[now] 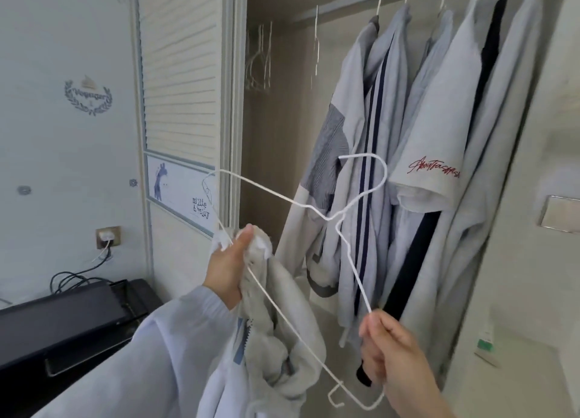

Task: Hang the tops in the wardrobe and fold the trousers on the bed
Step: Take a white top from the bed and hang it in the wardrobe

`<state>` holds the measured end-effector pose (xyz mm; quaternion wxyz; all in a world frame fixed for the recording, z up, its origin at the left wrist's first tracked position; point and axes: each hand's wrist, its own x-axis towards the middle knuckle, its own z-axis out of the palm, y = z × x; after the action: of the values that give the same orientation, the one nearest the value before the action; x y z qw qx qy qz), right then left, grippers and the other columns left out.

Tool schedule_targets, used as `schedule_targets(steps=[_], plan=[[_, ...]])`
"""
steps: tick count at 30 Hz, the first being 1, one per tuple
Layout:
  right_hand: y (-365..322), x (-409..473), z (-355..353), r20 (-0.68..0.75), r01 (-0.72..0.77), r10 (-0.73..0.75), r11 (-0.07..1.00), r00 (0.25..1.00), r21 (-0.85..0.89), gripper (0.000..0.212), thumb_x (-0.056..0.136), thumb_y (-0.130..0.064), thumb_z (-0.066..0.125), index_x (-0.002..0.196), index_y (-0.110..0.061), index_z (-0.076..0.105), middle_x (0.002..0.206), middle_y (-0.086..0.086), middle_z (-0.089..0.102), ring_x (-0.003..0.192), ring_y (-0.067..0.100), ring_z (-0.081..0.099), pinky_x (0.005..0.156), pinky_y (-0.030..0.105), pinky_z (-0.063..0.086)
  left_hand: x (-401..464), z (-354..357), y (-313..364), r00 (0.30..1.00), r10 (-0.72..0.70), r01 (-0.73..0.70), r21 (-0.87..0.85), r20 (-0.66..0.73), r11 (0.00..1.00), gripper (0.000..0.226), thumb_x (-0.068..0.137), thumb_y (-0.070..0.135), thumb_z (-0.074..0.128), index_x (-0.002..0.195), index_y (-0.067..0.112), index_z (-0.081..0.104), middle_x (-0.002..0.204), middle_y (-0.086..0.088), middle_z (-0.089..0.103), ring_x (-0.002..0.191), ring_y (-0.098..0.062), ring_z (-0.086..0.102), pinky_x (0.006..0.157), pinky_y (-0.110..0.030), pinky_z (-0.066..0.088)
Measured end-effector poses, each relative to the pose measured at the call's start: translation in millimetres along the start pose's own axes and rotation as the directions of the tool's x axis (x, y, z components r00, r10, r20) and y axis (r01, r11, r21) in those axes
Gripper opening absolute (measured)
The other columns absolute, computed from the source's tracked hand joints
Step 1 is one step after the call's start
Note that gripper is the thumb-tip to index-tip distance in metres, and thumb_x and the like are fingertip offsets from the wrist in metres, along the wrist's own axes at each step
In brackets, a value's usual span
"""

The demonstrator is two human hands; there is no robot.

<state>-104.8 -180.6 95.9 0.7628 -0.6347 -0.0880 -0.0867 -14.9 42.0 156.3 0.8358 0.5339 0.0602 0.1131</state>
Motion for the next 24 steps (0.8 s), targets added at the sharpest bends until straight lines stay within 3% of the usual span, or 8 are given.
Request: schedule_targets(steps=[2, 4, 7, 11, 14, 17, 21, 24], plan=[[-6, -1, 2, 0.036, -0.111, 0.115, 0.989, 0.993, -0.101, 0.036, 0.075, -0.036, 0.054, 0.073, 0.001, 0.051, 0.043, 0.000, 0.025, 0.032, 0.007, 0.021, 0.037, 0.014, 0.019, -11, -7, 4, 0.995, 0.094, -0.085, 0.175, -0.043, 0.981, 0.028, 0.086, 0.029, 0.065, 0.102, 0.007, 0.064, 0.088, -0.009, 0.067, 0.085, -0.023, 0.065, 0.070, -0.027, 0.047], [-17, 1, 10, 0.088, -0.091, 0.114, 0.969, 0.990, -0.229, 0.040, 0.072, -0.041, 0.056, 0.089, -0.006, 0.062, 0.046, 0.001, 0.039, 0.036, 0.009, 0.029, 0.039, 0.021, 0.026, -22, -16, 7, 0.982, 0.189, -0.181, 0.387, 0.018, 0.904, 0.012, 0.088, 0.027, 0.063, 0.087, 0.015, 0.065, 0.082, -0.002, 0.065, 0.082, -0.019, 0.062, 0.069, -0.025, 0.044], [-41, 7, 31, 0.118, -0.002, 0.015, 0.994, 0.993, -0.110, 0.045, 0.067, -0.047, 0.067, 0.106, -0.024, 0.065, 0.055, -0.001, 0.052, 0.037, 0.008, 0.033, 0.037, 0.021, 0.026, -40, -31, 4, 0.954, 0.220, -0.298, 0.586, 0.202, 0.753, 0.013, 0.089, 0.026, 0.062, 0.078, 0.019, 0.064, 0.079, 0.002, 0.066, 0.076, -0.012, 0.061, 0.067, -0.018, 0.045], [-65, 10, 51, 0.062, -0.014, 0.022, 0.991, 0.998, -0.133, 0.021, 0.093, -0.025, 0.051, 0.090, -0.016, 0.069, 0.044, -0.005, 0.028, 0.036, 0.005, 0.019, 0.036, 0.018, 0.014, -53, -48, -1, 0.938, 0.086, -0.264, 0.530, 0.337, 0.806, 0.025, 0.090, 0.033, 0.060, 0.074, 0.013, 0.061, 0.066, 0.010, 0.068, 0.066, 0.001, 0.063, 0.068, -0.009, 0.048], [-69, -2, 39, 0.062, -0.167, 0.186, 0.960, 0.981, -0.226, 0.026, 0.095, -0.022, 0.048, 0.089, -0.004, 0.066, 0.044, -0.006, 0.023, 0.034, 0.004, 0.018, 0.034, 0.014, 0.015, -39, -67, 1, 0.972, -0.116, 0.033, 0.369, 0.206, 0.929, 0.070, 0.077, 0.075, 0.041, 0.095, 0.011, 0.064, 0.098, -0.010, 0.071, 0.093, -0.020, 0.067, 0.092, -0.035, 0.049], [-63, -23, 18, 0.023, -0.287, 0.311, 0.901, 0.950, -0.325, 0.026, 0.095, -0.019, 0.049, 0.086, 0.000, 0.064, 0.046, -0.004, 0.022, 0.035, 0.006, 0.018, 0.033, 0.013, 0.015, -32, -83, 6, 0.955, -0.230, 0.188, 0.217, 0.186, 0.958, 0.085, 0.077, 0.079, 0.030, 0.113, 0.010, 0.063, 0.108, -0.017, 0.069, 0.103, -0.028, 0.065, 0.098, -0.041, 0.045], [-30, -37, 17, 0.005, -0.305, 0.368, 0.776, 0.930, -0.552, 0.030, 0.095, -0.021, 0.051, 0.074, -0.008, 0.069, 0.044, -0.003, 0.025, 0.037, 0.009, 0.019, 0.037, 0.017, 0.016, -45, -76, 4, 0.951, -0.215, 0.153, 0.268, 0.221, 0.951, 0.040, 0.089, 0.033, 0.060, 0.111, -0.001, 0.059, 0.106, -0.019, 0.066, 0.093, -0.027, 0.066, 0.092, -0.037, 0.050], [0, -30, 41, -0.010, -0.224, 0.287, 0.726, 0.958, -0.650, 0.034, 0.094, -0.026, 0.052, 0.067, -0.018, 0.069, 0.036, -0.009, 0.034, 0.032, 0.005, 0.029, 0.039, 0.018, 0.024, -63, -63, 2, 0.927, -0.159, 0.059, 0.288, 0.339, 0.956, 0.011, 0.090, 0.001, 0.054, 0.099, -0.004, 0.054, 0.071, -0.011, 0.065, 0.060, -0.013, 0.066, 0.060, -0.019, 0.054]])
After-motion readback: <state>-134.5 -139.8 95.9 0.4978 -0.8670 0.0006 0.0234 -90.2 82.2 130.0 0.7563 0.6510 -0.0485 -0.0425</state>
